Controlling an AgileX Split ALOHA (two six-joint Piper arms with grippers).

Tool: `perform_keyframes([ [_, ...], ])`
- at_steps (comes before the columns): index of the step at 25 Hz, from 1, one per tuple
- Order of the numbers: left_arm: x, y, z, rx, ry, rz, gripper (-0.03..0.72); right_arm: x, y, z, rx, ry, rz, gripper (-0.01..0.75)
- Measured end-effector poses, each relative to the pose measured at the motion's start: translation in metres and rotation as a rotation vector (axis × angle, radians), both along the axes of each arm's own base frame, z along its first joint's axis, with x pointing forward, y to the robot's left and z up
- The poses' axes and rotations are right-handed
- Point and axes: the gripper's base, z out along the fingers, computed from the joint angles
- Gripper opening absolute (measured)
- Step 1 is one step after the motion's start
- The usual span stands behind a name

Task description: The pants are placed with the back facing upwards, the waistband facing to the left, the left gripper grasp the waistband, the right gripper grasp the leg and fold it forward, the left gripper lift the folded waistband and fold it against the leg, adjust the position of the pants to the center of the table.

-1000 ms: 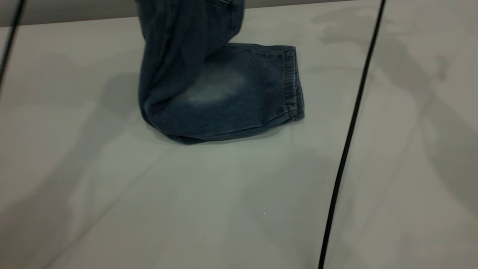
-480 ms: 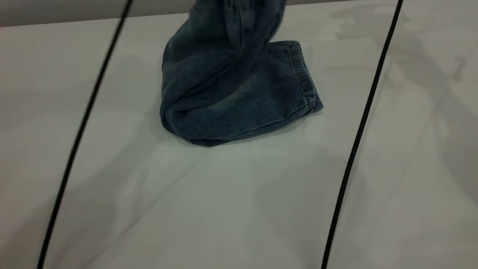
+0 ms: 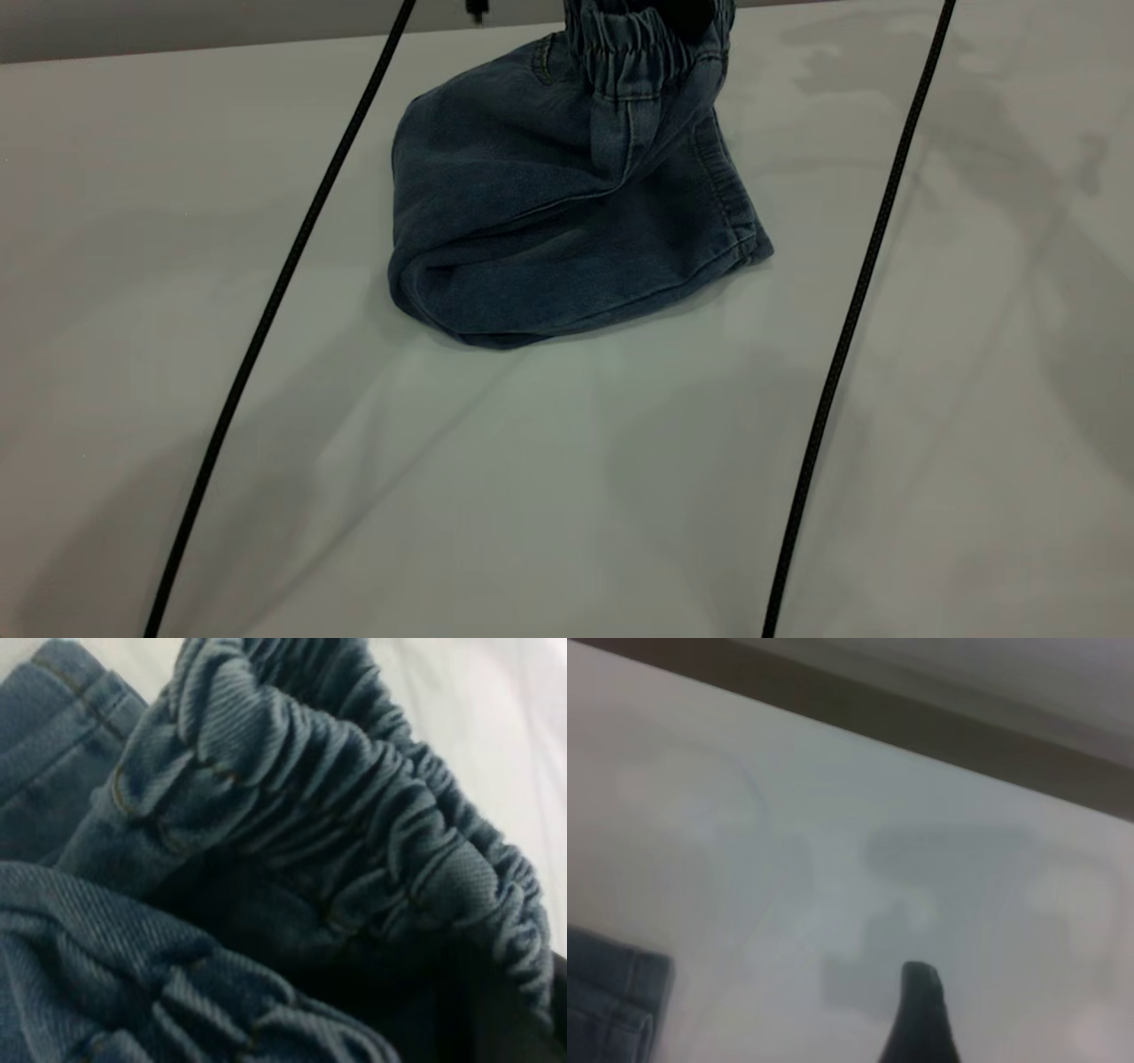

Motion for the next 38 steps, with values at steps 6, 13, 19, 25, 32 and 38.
perform_keyframes([
  [6,0.0,0.0,0.0,0.001,0.003,0.003,0.102,0.0,0.0,-0.001,0.0,0.001,0.0,0.461],
  [13,0.002,0.0,0.0,0.003,-0.023,0.01,0.312,0.0,0.0,-0.001,0.001,0.001,0.0,0.461],
  [19,0.009,-0.001,0.005,-0.028,-0.052,0.087,0.491,0.0,0.0,0.002,0.002,-0.004,0.0,0.461],
  [25,0.01,0.004,0.028,0.049,-0.046,0.045,0.515,-0.012,0.0,0.052,0.029,-0.091,-0.003,0.461],
  [32,0.012,0.025,0.038,0.319,-0.062,0.068,0.517,-0.053,0.0,0.155,0.156,-0.268,-0.023,0.461],
  [38,0.019,0.028,0.007,0.414,-0.056,0.046,0.517,-0.111,-0.002,0.245,0.244,-0.445,0.012,0.461],
])
